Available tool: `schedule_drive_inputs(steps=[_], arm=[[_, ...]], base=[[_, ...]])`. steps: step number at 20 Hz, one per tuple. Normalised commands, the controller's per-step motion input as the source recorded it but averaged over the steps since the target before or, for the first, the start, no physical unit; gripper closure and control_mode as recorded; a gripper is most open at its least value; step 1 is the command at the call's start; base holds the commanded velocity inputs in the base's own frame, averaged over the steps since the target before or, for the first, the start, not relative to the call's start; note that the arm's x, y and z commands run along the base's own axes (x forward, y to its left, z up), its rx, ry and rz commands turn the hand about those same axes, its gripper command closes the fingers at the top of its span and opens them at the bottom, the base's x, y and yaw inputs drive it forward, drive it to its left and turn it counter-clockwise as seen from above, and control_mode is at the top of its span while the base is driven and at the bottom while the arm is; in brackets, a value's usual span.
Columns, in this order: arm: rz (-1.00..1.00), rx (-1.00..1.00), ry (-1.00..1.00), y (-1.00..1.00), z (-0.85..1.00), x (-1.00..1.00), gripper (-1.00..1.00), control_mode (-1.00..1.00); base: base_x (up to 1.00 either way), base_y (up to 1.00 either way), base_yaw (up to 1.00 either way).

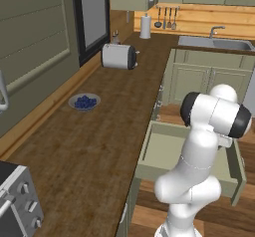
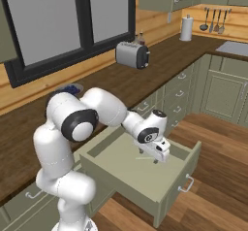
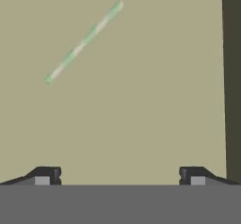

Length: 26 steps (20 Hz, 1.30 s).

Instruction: Take a straw from the drawer in front and place it inside the glass cup on the dining counter.

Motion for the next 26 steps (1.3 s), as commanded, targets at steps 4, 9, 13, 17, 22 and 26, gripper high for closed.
schedule_drive_inputs(steps=[4,9,13,17,22,26], arm=[[-0.48,0.02,0.14,0.00,-0.15,0.28,-1.00,-1.00],[-0.39,0.00,0.19,0.00,-0.29,0.37,-1.00,-1.00],[-0.27,0.00,0.17,-0.05,-0.29,0.35,-1.00,-1.00],[-0.15,0.00,0.15,-0.14,-0.33,0.39,-1.00,-1.00],[-0.02,0.00,0.01,-0.14,-0.33,0.29,-1.00,-1.00],[0.00,0.00,0.00,-0.16,-0.26,0.27,-1.00,-1.00]], base=[[0.00,0.00,0.00],[0.00,0.00,0.00],[0.00,0.00,0.00],[0.00,0.00,0.00],[0.00,0.00,0.00],[0.00,0.00,0.00]])
